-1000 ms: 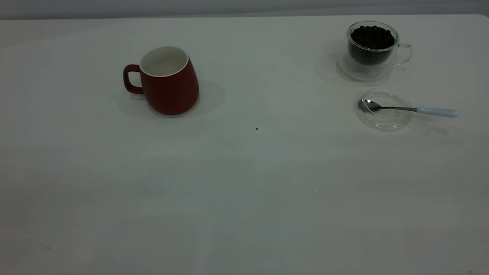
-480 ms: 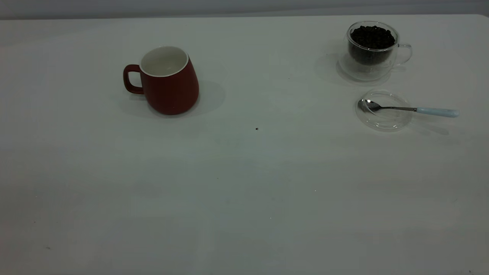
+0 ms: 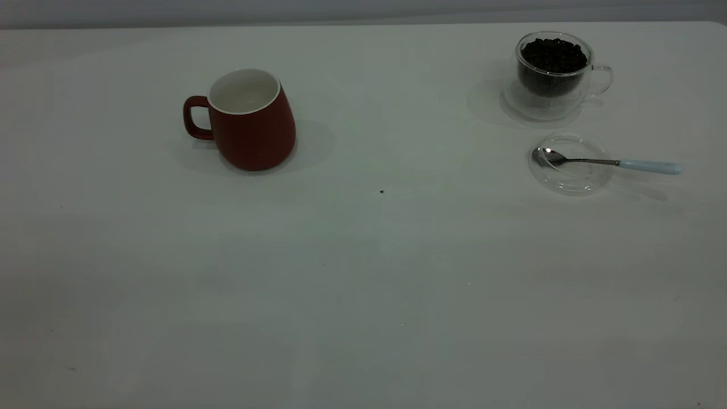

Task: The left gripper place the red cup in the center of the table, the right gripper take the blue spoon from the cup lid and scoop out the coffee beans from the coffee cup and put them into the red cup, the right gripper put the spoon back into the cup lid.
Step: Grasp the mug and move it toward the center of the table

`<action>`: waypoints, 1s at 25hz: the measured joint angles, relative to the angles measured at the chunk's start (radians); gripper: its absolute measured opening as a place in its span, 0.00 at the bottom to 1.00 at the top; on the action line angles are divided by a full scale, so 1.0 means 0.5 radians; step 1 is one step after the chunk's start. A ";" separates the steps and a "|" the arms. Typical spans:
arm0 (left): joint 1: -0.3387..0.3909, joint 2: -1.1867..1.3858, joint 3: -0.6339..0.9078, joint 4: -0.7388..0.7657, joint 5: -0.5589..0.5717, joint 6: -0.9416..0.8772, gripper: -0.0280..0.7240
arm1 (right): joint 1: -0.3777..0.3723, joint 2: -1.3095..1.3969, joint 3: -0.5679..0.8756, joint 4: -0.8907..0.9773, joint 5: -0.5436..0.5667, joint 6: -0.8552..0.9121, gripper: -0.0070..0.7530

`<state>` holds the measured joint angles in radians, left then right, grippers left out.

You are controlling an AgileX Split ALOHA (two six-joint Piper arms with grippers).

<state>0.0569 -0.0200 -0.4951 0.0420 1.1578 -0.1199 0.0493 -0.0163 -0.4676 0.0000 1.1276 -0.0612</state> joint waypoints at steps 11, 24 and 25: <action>0.000 0.000 0.000 0.000 -0.014 0.000 0.82 | 0.000 0.000 0.000 0.000 0.000 0.000 0.56; 0.000 0.000 0.000 0.000 -0.037 0.000 0.82 | 0.000 0.000 0.000 0.000 0.000 0.000 0.56; 0.000 0.012 0.000 0.000 -0.040 0.000 0.82 | 0.000 0.000 0.000 0.000 0.000 0.000 0.56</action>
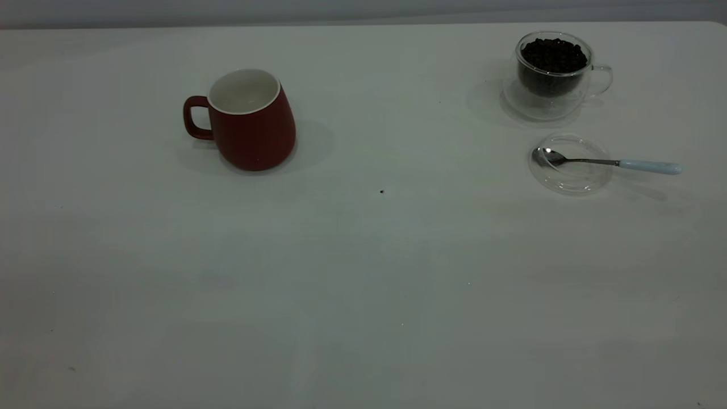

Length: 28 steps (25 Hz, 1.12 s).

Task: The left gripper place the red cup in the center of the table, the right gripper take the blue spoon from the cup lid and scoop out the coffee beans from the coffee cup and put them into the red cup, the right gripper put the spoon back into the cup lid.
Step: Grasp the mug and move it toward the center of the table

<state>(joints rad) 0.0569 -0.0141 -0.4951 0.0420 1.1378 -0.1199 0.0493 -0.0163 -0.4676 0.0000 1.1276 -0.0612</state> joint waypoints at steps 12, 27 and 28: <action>0.000 1.116 -0.147 -0.008 -0.574 0.240 0.82 | 0.000 0.000 0.000 0.000 0.000 0.000 0.56; 0.000 2.827 -0.712 -0.158 -0.982 0.346 0.82 | 0.000 0.000 0.000 0.000 0.000 0.000 0.56; 0.000 2.895 -0.755 -0.158 -1.015 0.354 0.82 | 0.000 0.000 0.000 0.000 0.000 0.000 0.56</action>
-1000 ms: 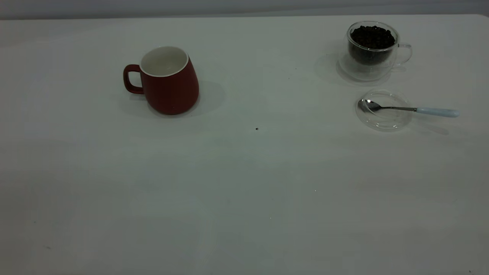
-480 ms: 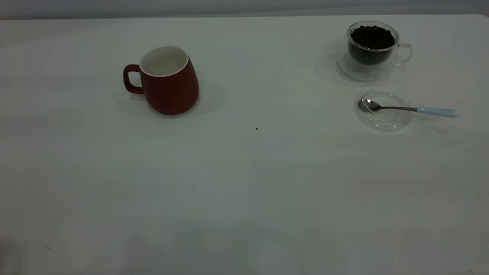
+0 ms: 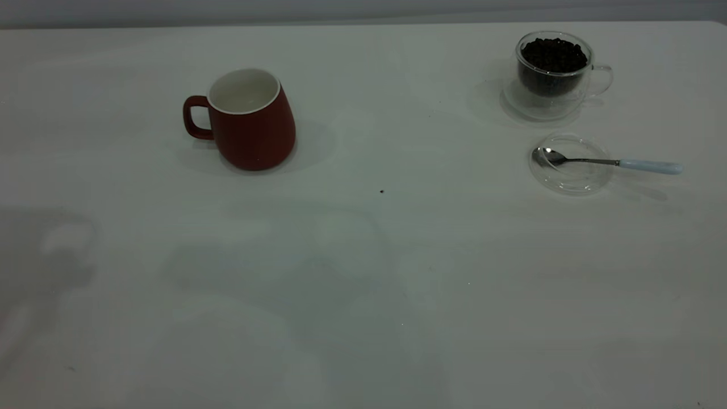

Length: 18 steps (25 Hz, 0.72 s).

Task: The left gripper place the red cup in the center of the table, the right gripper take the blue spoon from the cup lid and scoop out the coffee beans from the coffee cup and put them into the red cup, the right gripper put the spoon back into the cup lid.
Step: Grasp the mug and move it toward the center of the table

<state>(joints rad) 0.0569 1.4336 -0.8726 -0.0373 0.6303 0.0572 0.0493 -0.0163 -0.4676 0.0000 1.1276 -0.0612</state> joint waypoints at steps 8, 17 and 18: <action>0.000 0.381 -0.142 0.043 -0.551 0.119 0.82 | 0.000 0.000 0.000 0.000 0.000 0.000 0.56; -0.038 0.960 -0.898 -0.002 0.110 0.342 0.82 | 0.000 0.000 0.000 0.000 0.000 0.000 0.56; -0.043 1.028 -1.005 -0.036 0.161 0.362 0.82 | 0.000 0.000 0.000 0.000 0.000 0.000 0.56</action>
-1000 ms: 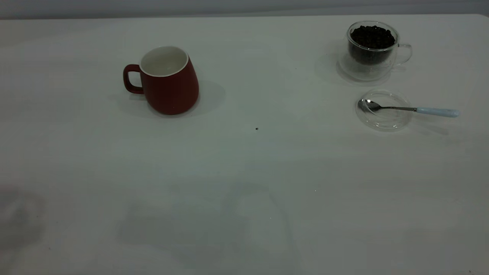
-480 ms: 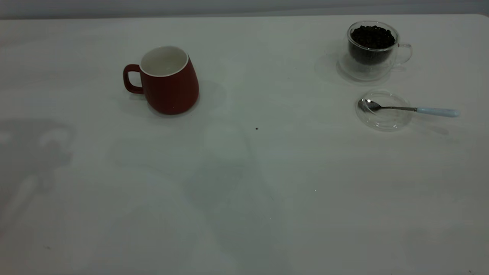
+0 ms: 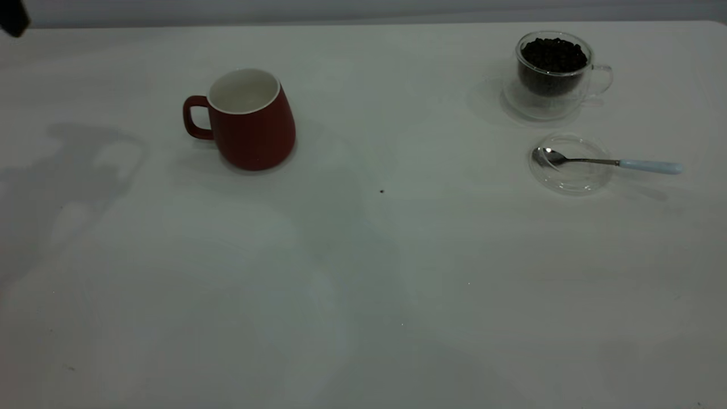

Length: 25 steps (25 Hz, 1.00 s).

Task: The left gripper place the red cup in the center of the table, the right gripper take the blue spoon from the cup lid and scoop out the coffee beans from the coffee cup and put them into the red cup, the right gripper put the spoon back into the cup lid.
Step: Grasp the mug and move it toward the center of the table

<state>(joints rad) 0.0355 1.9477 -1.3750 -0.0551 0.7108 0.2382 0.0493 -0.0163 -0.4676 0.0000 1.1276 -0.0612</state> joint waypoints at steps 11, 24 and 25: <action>-0.265 0.674 -0.643 -0.099 0.075 0.412 0.82 | 0.000 0.000 0.000 0.000 0.000 0.000 0.56; -0.327 0.817 -0.658 -0.061 -0.111 0.980 0.82 | 0.000 0.000 0.000 0.000 0.000 0.000 0.56; -0.327 0.817 -0.658 -0.061 -0.099 1.040 0.82 | 0.000 0.000 0.000 0.000 0.000 0.000 0.56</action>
<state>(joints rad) -0.1281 2.3559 -1.7042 -0.0856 0.6611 0.7580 0.0493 -0.0163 -0.4676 0.0000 1.1276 -0.0612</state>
